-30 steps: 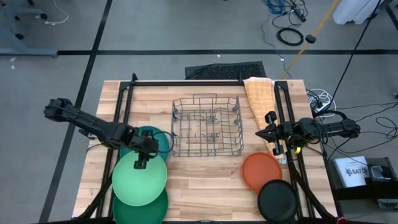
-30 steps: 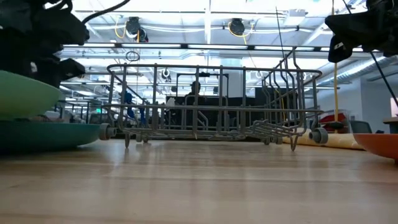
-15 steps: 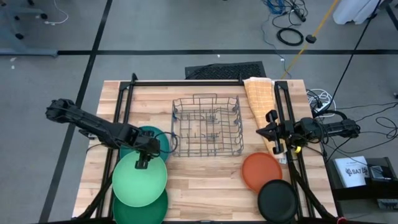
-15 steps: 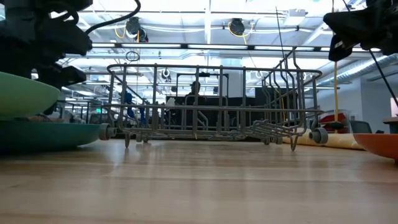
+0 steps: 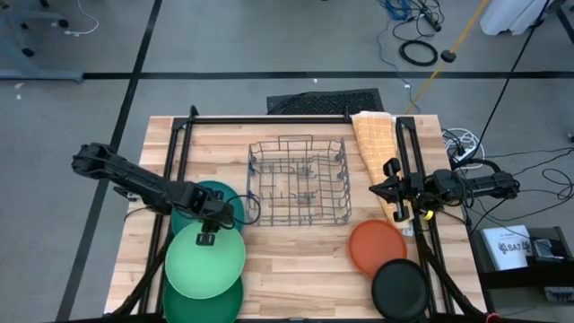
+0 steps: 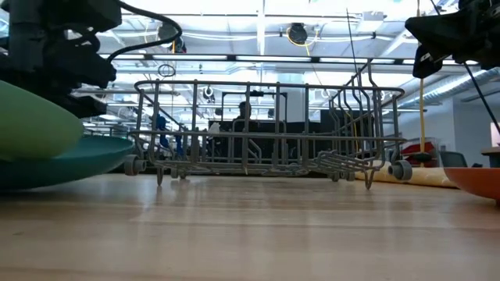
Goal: Sort dishes
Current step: Put the light green plate in the dishwasher rack
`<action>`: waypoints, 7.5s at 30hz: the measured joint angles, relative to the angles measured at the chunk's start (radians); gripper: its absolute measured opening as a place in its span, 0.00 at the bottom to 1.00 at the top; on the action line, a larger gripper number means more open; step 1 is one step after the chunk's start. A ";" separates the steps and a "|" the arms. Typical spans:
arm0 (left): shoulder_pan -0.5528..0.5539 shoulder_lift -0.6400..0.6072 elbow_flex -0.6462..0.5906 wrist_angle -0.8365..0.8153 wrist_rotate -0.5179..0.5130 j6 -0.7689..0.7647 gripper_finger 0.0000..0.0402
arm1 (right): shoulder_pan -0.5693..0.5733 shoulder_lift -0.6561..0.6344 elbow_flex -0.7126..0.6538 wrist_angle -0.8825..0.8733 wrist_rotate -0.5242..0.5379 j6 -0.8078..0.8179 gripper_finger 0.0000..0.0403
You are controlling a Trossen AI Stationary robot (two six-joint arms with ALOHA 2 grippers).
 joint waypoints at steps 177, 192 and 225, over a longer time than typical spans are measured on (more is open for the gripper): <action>1.103 0.421 0.540 0.686 1.153 1.203 0.03 | 0.000 0.490 0.256 0.172 0.105 0.099 0.00; 1.105 0.339 0.539 0.697 1.106 1.216 0.03 | 0.000 0.490 0.256 0.170 0.105 0.097 0.00; 0.661 -0.094 0.539 0.422 0.294 1.430 0.03 | 0.000 0.490 0.256 0.164 0.109 0.029 0.00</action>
